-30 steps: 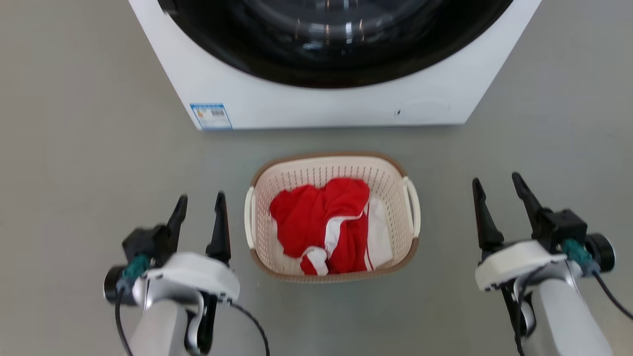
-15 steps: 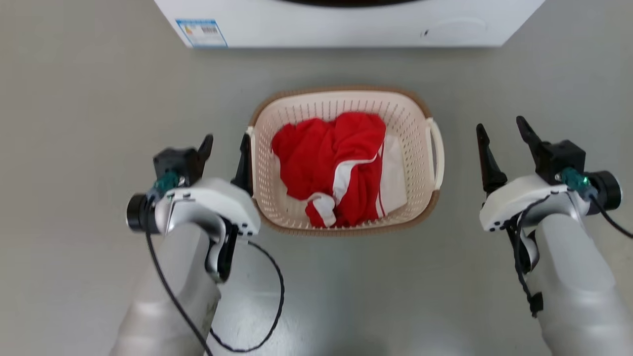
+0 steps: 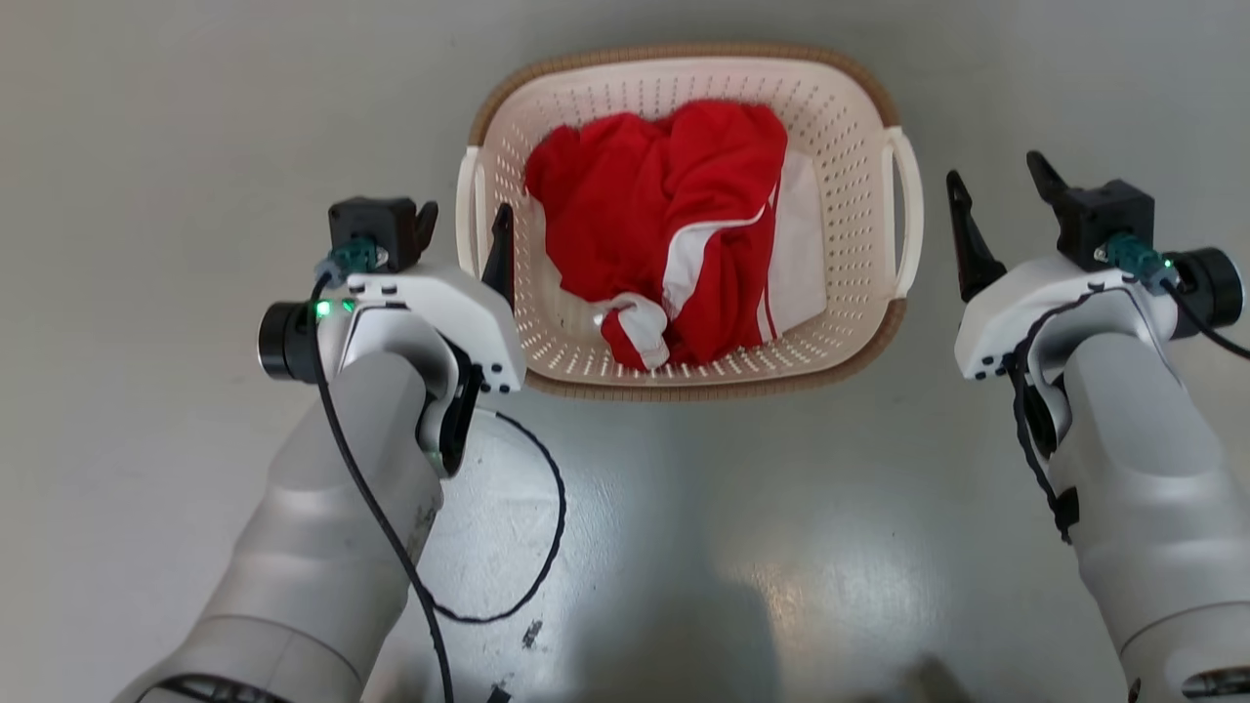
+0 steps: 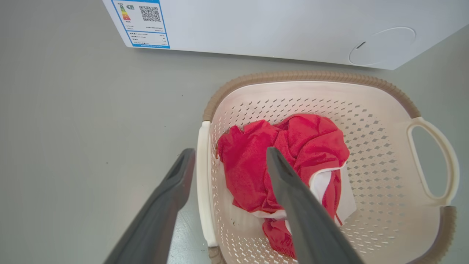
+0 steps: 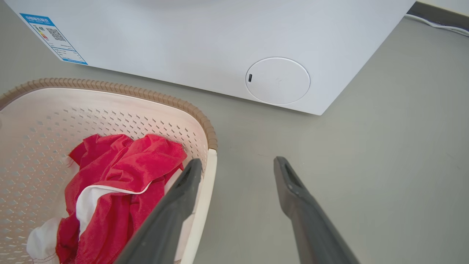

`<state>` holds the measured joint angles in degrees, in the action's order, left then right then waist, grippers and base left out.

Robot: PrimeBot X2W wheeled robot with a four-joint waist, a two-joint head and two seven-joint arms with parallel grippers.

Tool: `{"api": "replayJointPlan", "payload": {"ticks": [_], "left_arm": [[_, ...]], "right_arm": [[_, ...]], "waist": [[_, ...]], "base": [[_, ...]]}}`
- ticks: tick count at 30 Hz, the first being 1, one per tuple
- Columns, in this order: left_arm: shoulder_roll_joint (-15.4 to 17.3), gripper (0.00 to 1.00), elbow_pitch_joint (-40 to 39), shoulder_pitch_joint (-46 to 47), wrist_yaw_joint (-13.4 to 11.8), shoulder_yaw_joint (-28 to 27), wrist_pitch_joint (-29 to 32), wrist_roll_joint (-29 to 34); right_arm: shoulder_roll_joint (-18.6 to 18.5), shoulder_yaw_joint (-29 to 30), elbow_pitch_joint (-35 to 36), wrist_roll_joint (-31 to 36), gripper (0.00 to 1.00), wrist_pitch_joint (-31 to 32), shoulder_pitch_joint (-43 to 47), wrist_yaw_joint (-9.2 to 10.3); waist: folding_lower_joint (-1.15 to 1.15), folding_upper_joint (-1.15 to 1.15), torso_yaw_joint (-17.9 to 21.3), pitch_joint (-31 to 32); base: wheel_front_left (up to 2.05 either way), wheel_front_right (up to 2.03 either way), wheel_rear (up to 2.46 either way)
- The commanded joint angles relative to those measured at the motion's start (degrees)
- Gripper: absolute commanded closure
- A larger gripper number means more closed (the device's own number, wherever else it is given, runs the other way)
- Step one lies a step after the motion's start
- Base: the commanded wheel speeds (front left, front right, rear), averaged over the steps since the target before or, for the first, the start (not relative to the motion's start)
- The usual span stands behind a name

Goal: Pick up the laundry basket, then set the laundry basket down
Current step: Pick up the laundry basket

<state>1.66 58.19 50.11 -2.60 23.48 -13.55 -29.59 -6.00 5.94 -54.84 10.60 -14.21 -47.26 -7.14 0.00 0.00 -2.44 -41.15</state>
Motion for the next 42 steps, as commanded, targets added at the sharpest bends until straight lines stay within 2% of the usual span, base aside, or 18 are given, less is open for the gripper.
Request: {"api": "replayJointPlan", "payload": {"ticks": [1, 7, 19, 28, 42], "left_arm": [[1.2, 0.0, 0.2, 1.2, -0.8, 0.0, 0.0, -1.1], [1.2, 0.0, 2.5, 4.9, -1.8, 2.9, -0.3, -4.4], [1.2, 0.0, 5.0, 9.4, -2.2, 9.3, -0.7, -9.1], [1.2, 0.0, 6.2, 12.1, -3.7, 12.9, 1.1, -12.2], [1.2, 0.0, 9.0, 15.5, -3.0, 18.6, 4.0, -14.4]], "right_arm": [[0.7, -0.5, 0.4, 0.6, 0.0, -0.8, -0.3, -0.35], [0.8, -1.2, -0.7, 1.8, 0.0, -0.8, -2.5, -0.35], [1.6, -1.6, -3.0, 2.6, 0.0, -0.8, -5.6, -0.35], [2.1, -1.4, -6.2, 3.9, 0.0, -0.8, -8.6, -0.35], [3.0, 0.2, -14.9, 2.2, 0.0, 1.0, -14.0, -0.35]], "waist": [[0.0, 0.0, 0.0, -2.0], [0.0, 0.0, -0.4, -5.4], [0.0, 0.0, -1.1, -10.3], [0.0, 0.0, -1.0, -12.8], [0.0, 0.0, -1.2, -13.6]], "base": [[0.0, 0.0, 0.0], [0.0, 0.0, 0.0], [0.0, 0.0, 0.0], [0.0, 0.0, 0.0], [0.0, 0.0, 0.0]]}}
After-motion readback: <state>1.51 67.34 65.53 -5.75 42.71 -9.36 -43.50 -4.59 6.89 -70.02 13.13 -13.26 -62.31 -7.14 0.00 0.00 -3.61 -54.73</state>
